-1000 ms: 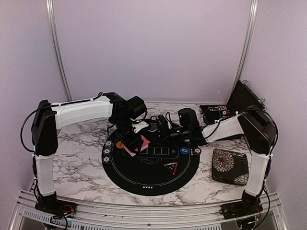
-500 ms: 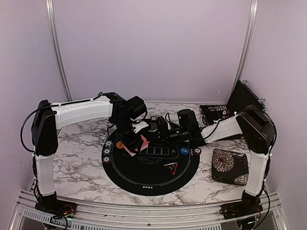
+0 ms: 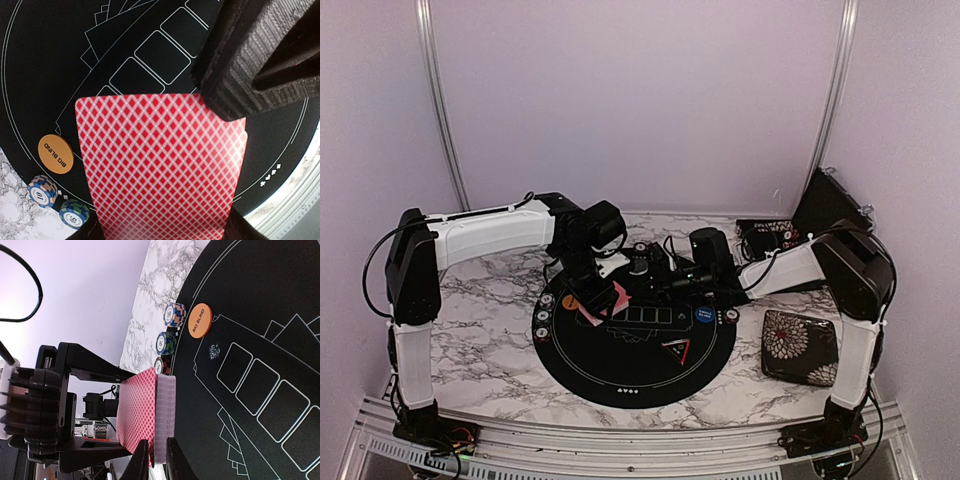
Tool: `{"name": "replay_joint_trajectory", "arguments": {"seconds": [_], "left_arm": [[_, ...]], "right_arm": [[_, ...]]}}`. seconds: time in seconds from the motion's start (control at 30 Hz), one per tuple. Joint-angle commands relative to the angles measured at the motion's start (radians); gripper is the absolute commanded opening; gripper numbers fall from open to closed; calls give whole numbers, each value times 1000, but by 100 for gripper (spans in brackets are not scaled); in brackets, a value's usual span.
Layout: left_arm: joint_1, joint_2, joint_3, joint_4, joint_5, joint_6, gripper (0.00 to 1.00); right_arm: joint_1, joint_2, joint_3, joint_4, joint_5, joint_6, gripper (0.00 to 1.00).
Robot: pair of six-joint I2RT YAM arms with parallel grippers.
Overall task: Distribute texas hold em gaming equipment
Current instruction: Pick up the poker card from the face-down deck piles.
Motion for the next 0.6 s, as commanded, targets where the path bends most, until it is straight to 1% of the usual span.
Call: {"name": "replay_joint_trajectory", "arguments": {"seconds": [0.0,0.43,0.57], "left_arm": [[-5,-26,35,-19,-9,12,45],[-5,-27,34,-19,-9,12,45],[-5,-29,32,-19,-7,12,45]], "right_arm": [[11,11,5,23,-12,1,10],[9,8,10,19,-15,7,1],[3,0,11,15,-14,8,0]]}}
